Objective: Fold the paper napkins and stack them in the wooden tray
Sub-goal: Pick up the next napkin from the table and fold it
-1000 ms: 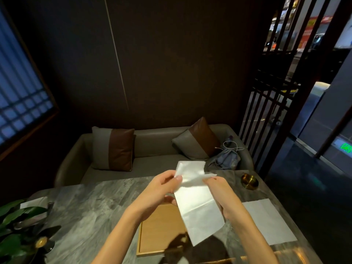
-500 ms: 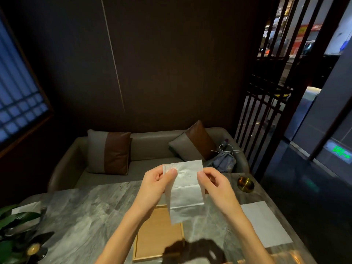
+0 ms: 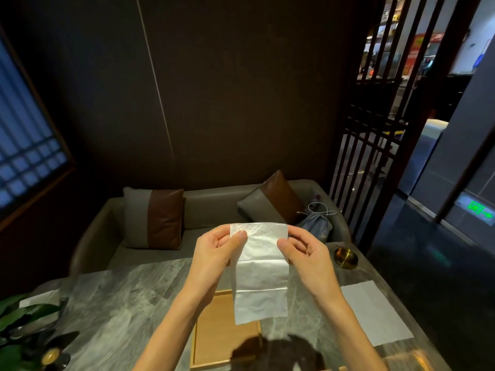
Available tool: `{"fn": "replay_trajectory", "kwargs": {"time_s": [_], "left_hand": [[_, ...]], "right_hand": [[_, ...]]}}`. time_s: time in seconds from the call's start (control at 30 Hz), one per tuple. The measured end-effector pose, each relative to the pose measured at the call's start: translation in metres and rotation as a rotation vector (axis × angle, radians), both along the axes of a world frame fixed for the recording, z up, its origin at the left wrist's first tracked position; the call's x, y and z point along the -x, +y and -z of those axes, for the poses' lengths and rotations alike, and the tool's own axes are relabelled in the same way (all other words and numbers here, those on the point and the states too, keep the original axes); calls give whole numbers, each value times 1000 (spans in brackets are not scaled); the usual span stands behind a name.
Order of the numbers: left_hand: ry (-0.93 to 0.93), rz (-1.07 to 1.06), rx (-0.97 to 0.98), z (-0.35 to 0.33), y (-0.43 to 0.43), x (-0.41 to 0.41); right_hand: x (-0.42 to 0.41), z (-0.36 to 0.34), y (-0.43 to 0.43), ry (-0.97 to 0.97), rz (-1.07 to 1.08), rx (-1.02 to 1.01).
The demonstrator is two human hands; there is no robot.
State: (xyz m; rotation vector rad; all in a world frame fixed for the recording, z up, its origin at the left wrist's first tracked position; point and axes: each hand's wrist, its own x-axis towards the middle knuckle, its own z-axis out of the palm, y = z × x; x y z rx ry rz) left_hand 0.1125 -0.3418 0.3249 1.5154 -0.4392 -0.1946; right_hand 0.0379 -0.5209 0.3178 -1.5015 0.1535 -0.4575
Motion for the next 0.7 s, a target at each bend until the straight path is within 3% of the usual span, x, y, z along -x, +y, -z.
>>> {"fn": "replay_trajectory", "kwargs": {"time_s": [0.7], "left_hand": [[41, -40, -71, -3, 1, 0]], "right_hand": [[-9, -1, 0, -8, 28, 105]]}}
